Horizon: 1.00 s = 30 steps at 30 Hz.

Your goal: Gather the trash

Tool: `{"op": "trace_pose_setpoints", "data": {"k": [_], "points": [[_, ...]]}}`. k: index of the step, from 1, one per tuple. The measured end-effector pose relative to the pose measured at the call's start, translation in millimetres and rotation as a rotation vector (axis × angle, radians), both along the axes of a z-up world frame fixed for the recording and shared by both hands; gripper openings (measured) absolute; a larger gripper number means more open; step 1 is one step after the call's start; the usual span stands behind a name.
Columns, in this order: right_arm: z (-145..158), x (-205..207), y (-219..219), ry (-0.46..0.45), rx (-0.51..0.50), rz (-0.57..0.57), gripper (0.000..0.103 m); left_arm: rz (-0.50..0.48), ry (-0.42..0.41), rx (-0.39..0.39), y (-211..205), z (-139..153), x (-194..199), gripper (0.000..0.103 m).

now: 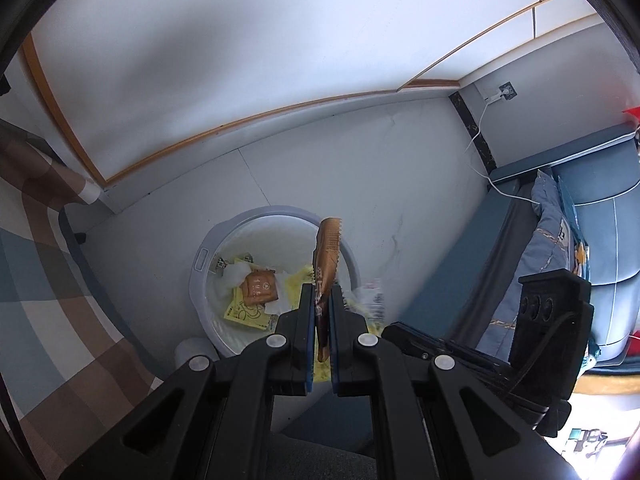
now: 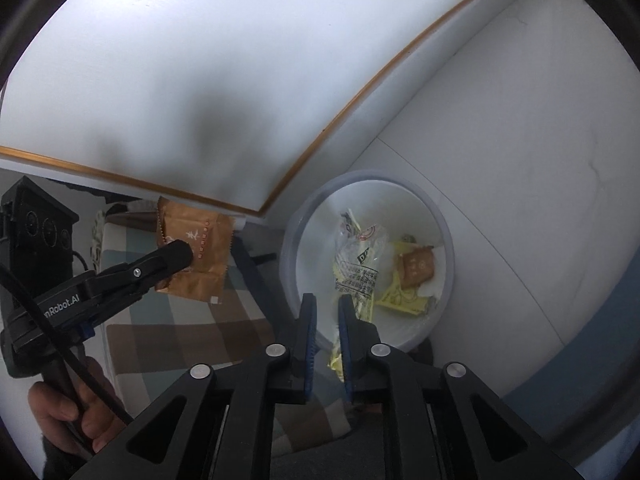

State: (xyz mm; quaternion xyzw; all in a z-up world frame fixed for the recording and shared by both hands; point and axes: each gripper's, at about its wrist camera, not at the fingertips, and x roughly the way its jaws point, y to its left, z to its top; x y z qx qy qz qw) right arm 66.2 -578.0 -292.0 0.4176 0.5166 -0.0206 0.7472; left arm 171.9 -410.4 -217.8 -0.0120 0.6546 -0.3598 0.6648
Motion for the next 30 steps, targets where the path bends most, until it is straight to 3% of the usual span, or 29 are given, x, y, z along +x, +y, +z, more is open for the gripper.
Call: {"op": "trace_pose_setpoints", "data": {"k": [3,7,9,14,16,20,21,24,30], "points": [[4.3,-2.0,-4.0,-0.033,-0.004,-0.009,0.054,-0.004,0.013,0.017,-0.4,-6.9,0.0,0.002],[7.9,-6.3,-8.1,-0.047,-0.030,0.003,0.056,-0.014,0.033,0.038,-6.8,-15.2,-0.3,0.002],[8.6,-9.7,-10.4,-0.040,-0.043,-0.012,0.066,-0.033,0.058,0.048,-11.2,-19.3,-1.8,0.002],[10.2,-20.2,-18.2,-0.005,-0.106,-0.029,0.068,-0.038,0.089,0.063,-12.8,-20.8,-3.2,0.002],[10.7,-23.5,-18.5,-0.004,-0.106,-0.027,0.069,-0.050,0.099,0.071,-13.7,-19.4,-4.6,0.009],[18.0,-25.1,-15.7,-0.001,-0.135,-0.039,0.070,-0.057,0.085,0.076,-11.4,-11.7,-5.0,0.010],[20.8,-26.8,-16.1,-0.003,-0.140,-0.045,0.072,-0.055,0.076,0.081,-10.0,-9.3,-4.9,0.018],[28.7,-29.7,-15.5,-0.013,-0.160,-0.059,0.078,-0.027,0.036,0.089,-2.0,-0.1,-5.0,0.055],[51.8,-35.3,-11.6,-0.048,-0.205,-0.052,0.081,0.028,-0.066,0.115,18.2,24.8,-9.3,0.069]]}}
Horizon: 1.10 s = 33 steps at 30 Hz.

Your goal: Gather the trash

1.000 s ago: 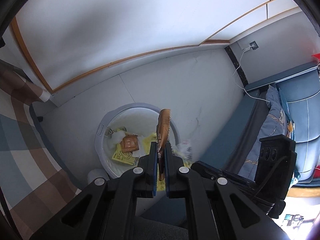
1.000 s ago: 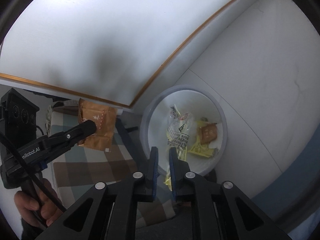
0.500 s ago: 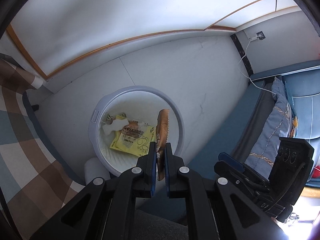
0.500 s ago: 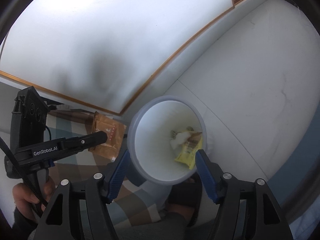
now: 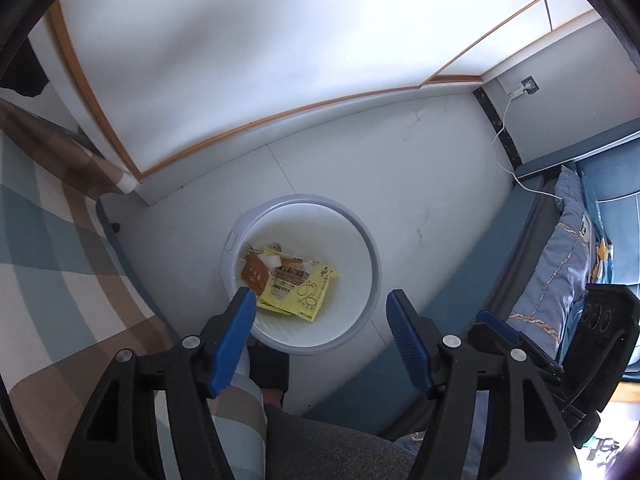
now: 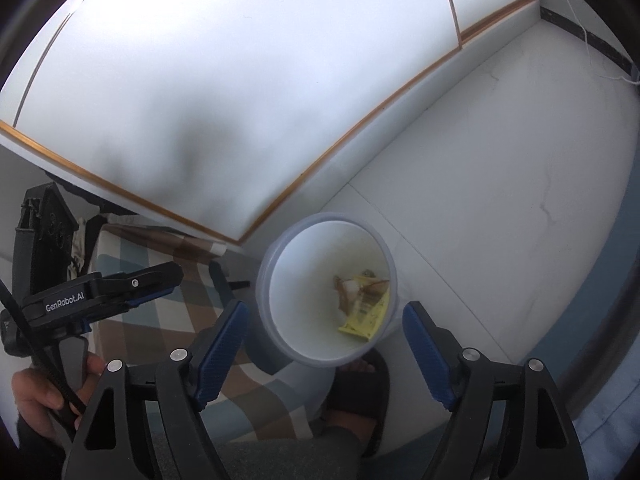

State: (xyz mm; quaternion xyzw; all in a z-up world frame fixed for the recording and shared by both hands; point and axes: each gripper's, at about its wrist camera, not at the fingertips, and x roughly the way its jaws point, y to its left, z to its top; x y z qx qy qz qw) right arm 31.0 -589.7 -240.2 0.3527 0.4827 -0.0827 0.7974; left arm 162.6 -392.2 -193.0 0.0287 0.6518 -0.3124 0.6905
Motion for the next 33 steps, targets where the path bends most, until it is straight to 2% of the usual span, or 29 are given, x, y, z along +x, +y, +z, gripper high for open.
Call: {"op": "trace_pose_setpoints", "data": {"k": [3,10,13,24,30,33], "points": [[13.8,-3.3,3.7,-0.027,-0.017,0.004,0.084,0.017,-0.077,0.021,9.4,14.3,-3.5,0.076],[36.7,-11.2,16.3,-0.064,-0.048,0.025,0.086,0.034,-0.143,0.012,27.3,36.3,-14.6,0.076],[44.3,-14.6,21.6,-0.075,-0.066,0.033,0.090,0.056,-0.156,0.011,31.5,42.0,-17.8,0.076],[63.8,-24.3,32.0,-0.087,-0.094,0.029,0.091,0.092,-0.214,0.026,49.7,54.8,-25.4,0.076],[70.4,-27.4,39.0,-0.097,-0.103,0.032,0.092,0.094,-0.210,0.025,54.5,53.7,-32.4,0.076],[71.7,-29.1,41.9,-0.095,-0.110,0.036,0.092,0.082,-0.179,0.022,54.7,51.5,-34.2,0.076]]}}
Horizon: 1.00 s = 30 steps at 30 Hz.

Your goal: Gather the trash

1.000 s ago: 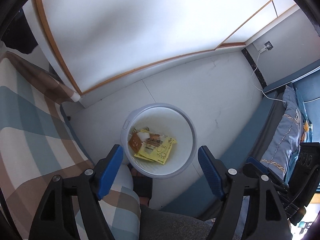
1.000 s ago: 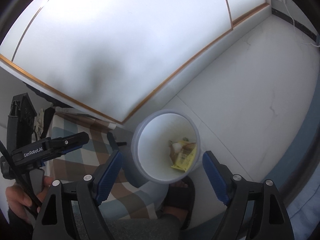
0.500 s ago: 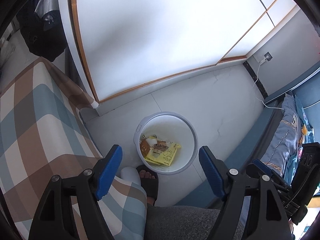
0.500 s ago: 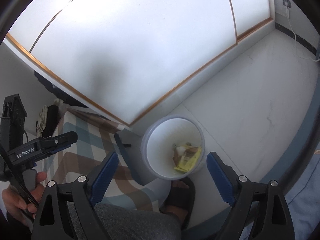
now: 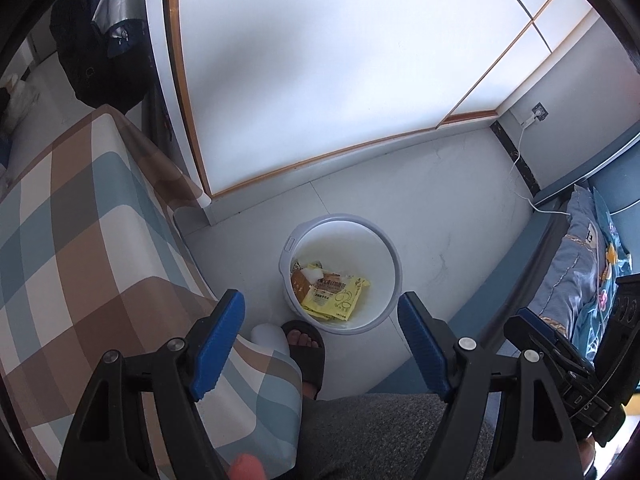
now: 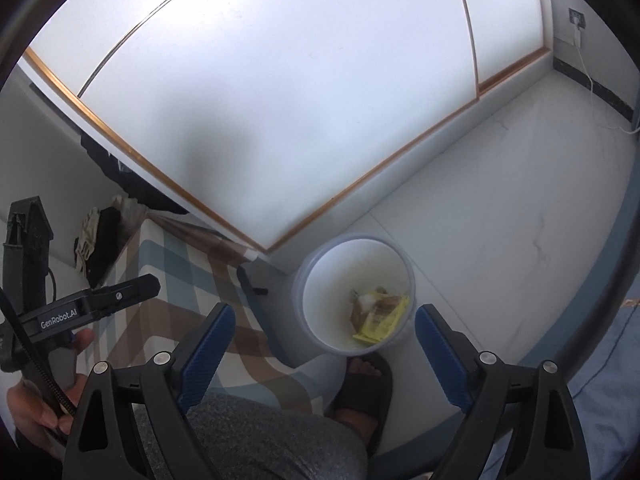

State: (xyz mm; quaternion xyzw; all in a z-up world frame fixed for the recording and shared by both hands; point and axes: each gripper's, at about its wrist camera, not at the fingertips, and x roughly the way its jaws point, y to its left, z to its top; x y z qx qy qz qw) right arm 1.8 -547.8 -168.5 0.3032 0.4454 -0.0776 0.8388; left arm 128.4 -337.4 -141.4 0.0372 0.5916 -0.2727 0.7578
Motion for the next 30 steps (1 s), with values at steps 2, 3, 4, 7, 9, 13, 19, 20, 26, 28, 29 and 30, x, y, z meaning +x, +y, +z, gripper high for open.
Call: {"op": "trace_pose_setpoints", "data": {"k": [2,3,4,7,9,13,19,20,26,28,29,30], "points": [[1.5,-1.5,0.6,0.001,-0.004,0.002,0.092,0.004,-0.008,-0.008,1.3,2.6,-3.1,0.076],[2.4,-1.8,0.4,0.000,-0.007,0.002,0.092,0.002,-0.014,-0.009,1.3,4.2,-3.6,0.076],[2.9,-2.2,0.2,0.002,-0.009,0.001,0.092,0.001,-0.016,-0.010,1.4,5.1,-3.7,0.076],[4.1,-3.8,-0.2,0.003,-0.011,-0.002,0.092,0.006,-0.015,-0.019,2.5,6.9,-3.4,0.076],[5.0,-4.7,0.2,0.002,-0.012,-0.003,0.092,0.007,-0.017,-0.025,3.8,8.0,-3.9,0.076],[6.0,-5.5,2.8,0.001,-0.014,0.000,0.092,0.004,-0.019,-0.041,5.8,10.6,-5.7,0.076],[6.6,-7.0,3.6,-0.002,-0.008,-0.003,0.092,-0.009,-0.050,-0.038,4.7,14.4,-9.5,0.076],[6.7,-7.3,3.3,-0.001,-0.008,-0.004,0.092,-0.009,-0.050,-0.037,4.6,14.4,-9.7,0.076],[7.6,-8.5,1.9,-0.002,-0.010,-0.001,0.092,0.006,-0.052,-0.042,5.2,16.7,-9.0,0.076],[7.3,-9.1,1.1,-0.003,-0.003,0.000,0.092,0.003,-0.056,-0.045,5.1,17.2,-9.5,0.076],[6.8,-9.1,1.0,-0.002,0.000,0.001,0.093,0.002,-0.057,-0.042,4.8,17.2,-9.5,0.076],[6.1,-9.2,0.9,-0.002,0.003,0.003,0.093,0.001,-0.056,-0.039,4.6,16.1,-9.9,0.076]]}}
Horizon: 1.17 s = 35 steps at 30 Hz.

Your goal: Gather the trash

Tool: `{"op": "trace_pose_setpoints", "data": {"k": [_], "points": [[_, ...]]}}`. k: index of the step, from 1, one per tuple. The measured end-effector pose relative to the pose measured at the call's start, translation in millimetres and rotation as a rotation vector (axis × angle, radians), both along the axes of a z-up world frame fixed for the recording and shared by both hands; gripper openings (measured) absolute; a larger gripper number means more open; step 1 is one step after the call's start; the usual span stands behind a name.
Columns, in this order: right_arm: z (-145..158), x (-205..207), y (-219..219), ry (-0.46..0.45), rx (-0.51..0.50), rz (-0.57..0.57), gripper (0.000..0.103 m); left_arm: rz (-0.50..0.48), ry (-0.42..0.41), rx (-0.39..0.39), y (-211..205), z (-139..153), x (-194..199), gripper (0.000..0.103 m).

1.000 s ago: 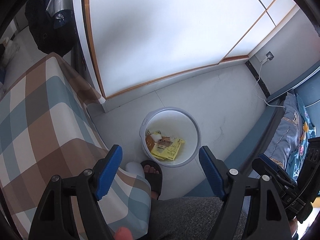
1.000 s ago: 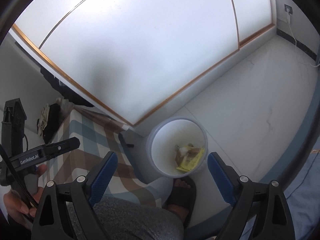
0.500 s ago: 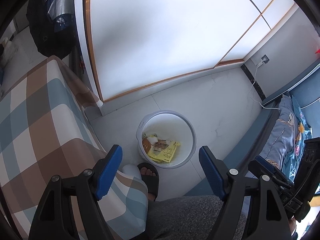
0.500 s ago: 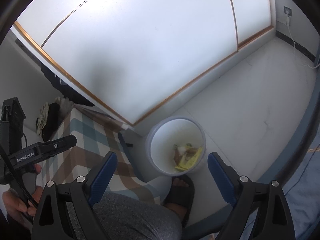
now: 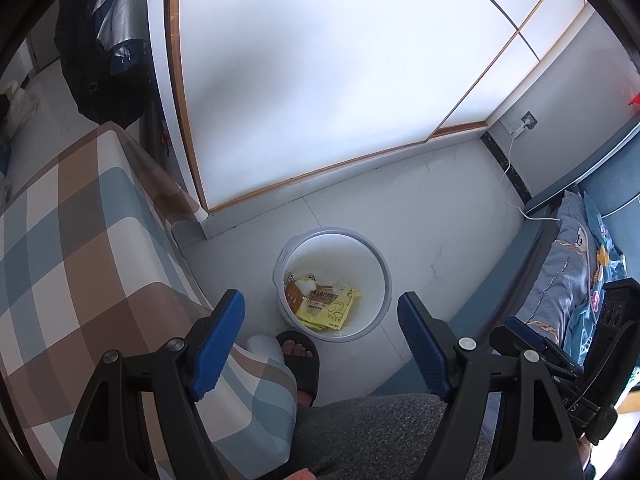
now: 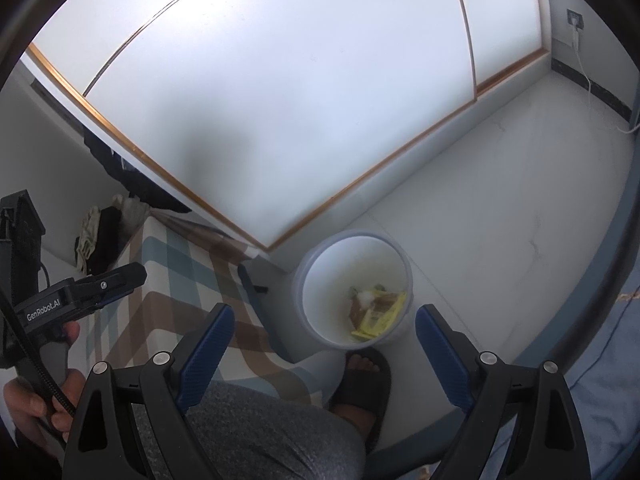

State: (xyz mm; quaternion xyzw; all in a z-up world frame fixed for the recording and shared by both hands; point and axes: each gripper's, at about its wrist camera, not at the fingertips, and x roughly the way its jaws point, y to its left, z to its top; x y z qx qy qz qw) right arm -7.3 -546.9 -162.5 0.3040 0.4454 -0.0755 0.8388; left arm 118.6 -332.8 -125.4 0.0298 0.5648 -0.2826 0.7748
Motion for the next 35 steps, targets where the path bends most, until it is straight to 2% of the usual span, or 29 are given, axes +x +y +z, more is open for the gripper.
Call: {"op": "trace_pose_setpoints", "data": {"k": [22,28,31,35], "points": [[-1.6,-0.2,0.7,-0.001,0.008,0.006,0.092,-0.011,-0.026,-0.005,-2.8,7.7,-3.5,0.076],[-0.6,-1.1,1.6,0.005,0.003,0.002,0.092,0.020,-0.006,-0.005,0.2,6.4,-1.8,0.076],[3.9,-4.3,3.0,0.004,-0.005,0.002,0.092,0.024,-0.028,-0.017,2.8,10.6,-3.9,0.076],[16.0,-9.3,5.9,-0.008,-0.026,-0.002,0.093,0.075,-0.058,-0.017,13.6,18.6,-4.4,0.076]]}}
